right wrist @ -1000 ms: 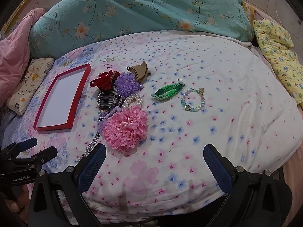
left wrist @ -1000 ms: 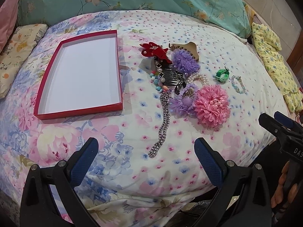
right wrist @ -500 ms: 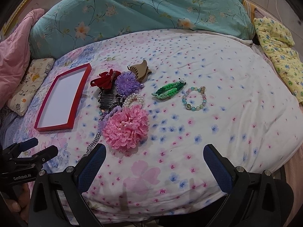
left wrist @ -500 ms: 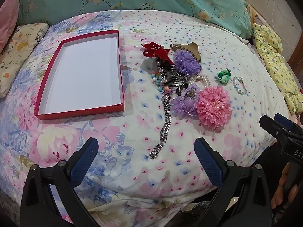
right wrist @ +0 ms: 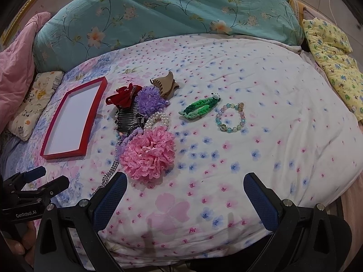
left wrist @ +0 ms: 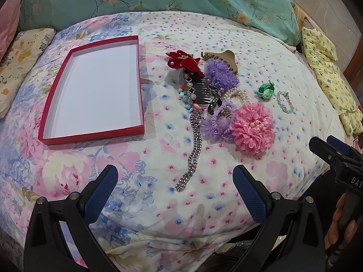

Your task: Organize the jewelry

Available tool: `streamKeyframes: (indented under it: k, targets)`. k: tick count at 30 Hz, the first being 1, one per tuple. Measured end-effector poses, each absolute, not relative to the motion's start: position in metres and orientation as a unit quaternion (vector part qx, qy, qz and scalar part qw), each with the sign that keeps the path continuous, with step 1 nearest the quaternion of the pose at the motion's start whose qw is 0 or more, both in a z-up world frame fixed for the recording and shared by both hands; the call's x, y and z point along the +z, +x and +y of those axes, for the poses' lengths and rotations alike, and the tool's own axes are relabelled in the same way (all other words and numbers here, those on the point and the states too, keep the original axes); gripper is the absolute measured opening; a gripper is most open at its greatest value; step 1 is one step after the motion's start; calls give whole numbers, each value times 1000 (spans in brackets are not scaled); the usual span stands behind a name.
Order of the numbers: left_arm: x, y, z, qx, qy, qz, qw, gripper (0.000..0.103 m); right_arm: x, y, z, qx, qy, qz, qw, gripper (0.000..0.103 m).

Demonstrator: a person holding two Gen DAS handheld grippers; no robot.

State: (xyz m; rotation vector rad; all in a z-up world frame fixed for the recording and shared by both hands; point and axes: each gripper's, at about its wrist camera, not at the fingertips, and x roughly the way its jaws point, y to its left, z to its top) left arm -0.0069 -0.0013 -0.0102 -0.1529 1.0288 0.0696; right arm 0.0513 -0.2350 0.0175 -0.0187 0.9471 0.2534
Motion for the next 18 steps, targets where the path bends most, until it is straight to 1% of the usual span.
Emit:
streamKeyframes:
  k: [18]
  targets:
    - [-14, 9, -7, 14, -79, 500, 862, 102, 14, 69, -254, 117, 23, 462, 879, 103]
